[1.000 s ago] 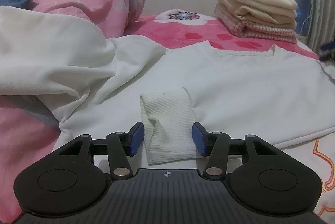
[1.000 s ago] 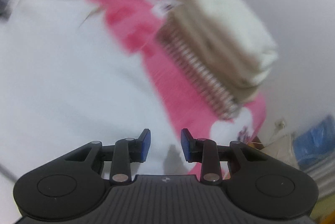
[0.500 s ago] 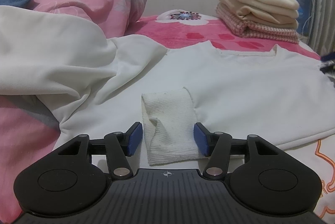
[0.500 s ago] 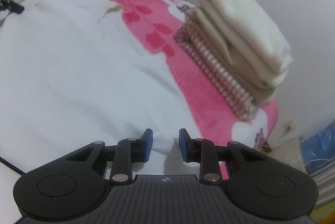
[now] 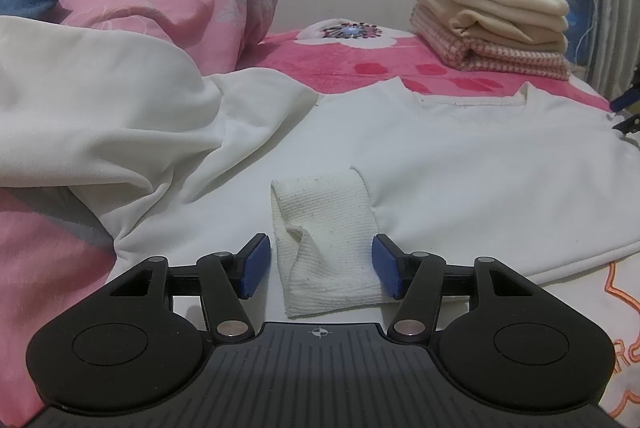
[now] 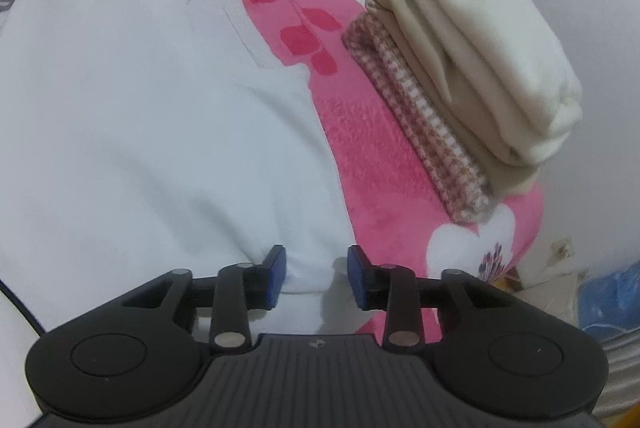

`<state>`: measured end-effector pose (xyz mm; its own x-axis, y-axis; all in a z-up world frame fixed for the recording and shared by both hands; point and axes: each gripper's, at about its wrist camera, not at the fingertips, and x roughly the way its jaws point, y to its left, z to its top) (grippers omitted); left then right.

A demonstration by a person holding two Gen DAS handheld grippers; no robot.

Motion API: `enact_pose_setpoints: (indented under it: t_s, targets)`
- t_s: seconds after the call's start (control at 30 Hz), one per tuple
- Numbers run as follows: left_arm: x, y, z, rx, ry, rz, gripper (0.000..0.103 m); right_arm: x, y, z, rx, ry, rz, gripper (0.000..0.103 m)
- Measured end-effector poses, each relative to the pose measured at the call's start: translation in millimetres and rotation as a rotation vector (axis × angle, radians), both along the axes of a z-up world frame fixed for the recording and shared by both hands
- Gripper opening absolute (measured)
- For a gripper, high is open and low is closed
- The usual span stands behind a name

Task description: Fold clothes

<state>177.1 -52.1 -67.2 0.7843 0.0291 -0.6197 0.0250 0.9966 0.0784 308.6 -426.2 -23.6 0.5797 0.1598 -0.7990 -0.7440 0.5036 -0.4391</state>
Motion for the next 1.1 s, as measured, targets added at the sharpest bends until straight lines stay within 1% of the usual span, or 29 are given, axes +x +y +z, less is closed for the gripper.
enact_pose_setpoints:
  t_s: [0.07, 0.13, 0.2, 0.23, 0.27, 0.33, 0.4, 0.47, 0.6, 0.67, 0.77, 0.83, 0.87, 0.97, 1.0, 1.07, 1.1]
  targets:
    - [0.1, -0.7, 0.0, 0.002, -0.001, 0.001, 0.057, 3.6, -0.6, -0.2, 0.007, 0.031, -0.018, 0.037]
    - [0.2, -0.8, 0.0, 0.002, 0.000, 0.001, 0.057, 9.4, -3.7, 0.8, 0.036, 0.073, -0.055, 0.035]
    - [0.1, -0.8, 0.2, 0.001, 0.000, 0.002, 0.057, 15.2, -7.8, 2.3, 0.073, 0.116, -0.096, 0.030]
    - [0.0, -0.8, 0.4, 0.001, 0.000, 0.002, 0.057, 15.4, -9.3, 2.7, 0.085, 0.126, -0.107, 0.018]
    - [0.0, -0.7, 0.5, 0.001, 0.000, 0.002, 0.057, 14.5, -10.4, 3.1, 0.093, 0.127, -0.116, 0.002]
    - [0.0, -0.4, 0.4, 0.000, 0.000, 0.002, 0.057, 9.3, -12.2, 4.1, 0.104, 0.096, -0.126, 0.001]
    - [-0.1, -0.4, 0.3, 0.000, -0.001, 0.002, 0.057, 8.9, -22.9, 11.2, 0.211, 0.061, -0.189, 0.001]
    - [0.0, -0.3, 0.1, -0.001, 0.000, 0.002, 0.057, 13.8, -37.9, 15.3, 0.344, 0.044, -0.291, 0.000]
    - [-0.1, -1.0, 0.0, -0.001, 0.001, 0.006, 0.057, 24.5, -58.7, 1.7, 0.549, 0.075, -0.506, 0.000]
    - [0.1, -1.2, 0.1, -0.001, 0.002, 0.008, 0.057, 32.2, -70.9, -7.4, 0.647, 0.089, -0.648, 0.000]
    - [0.2, -1.0, 0.6, -0.007, 0.004, 0.014, 0.057, 34.5, -99.5, -9.0, 0.832, 0.091, -0.856, 0.002]
    - [0.5, -0.3, 0.6, -0.012, 0.006, 0.017, 0.057, 25.6, -122.6, -1.4, 0.972, 0.090, -0.925, 0.003]
    - [0.6, 0.2, 0.7, -0.016, 0.007, 0.018, 0.057, 20.4, -131.7, 1.8, 1.041, 0.106, -0.935, 0.003]
    - [0.6, 1.4, 0.2, -0.020, 0.005, 0.016, 0.058, 0.2, -145.7, 8.5, 1.234, 0.248, -0.829, 0.004]
    - [0.6, 1.5, -0.1, -0.019, 0.004, 0.014, 0.058, -6.0, -147.9, 8.6, 1.272, 0.297, -0.795, 0.004]
    - [0.8, 1.3, -0.4, -0.014, 0.003, 0.010, 0.058, -11.6, -141.7, -4.8, 1.231, 0.390, -0.774, 0.004]
    - [0.8, 1.4, -0.1, -0.014, 0.003, 0.009, 0.058, -12.4, -140.4, -14.0, 1.184, 0.393, -0.811, 0.004]
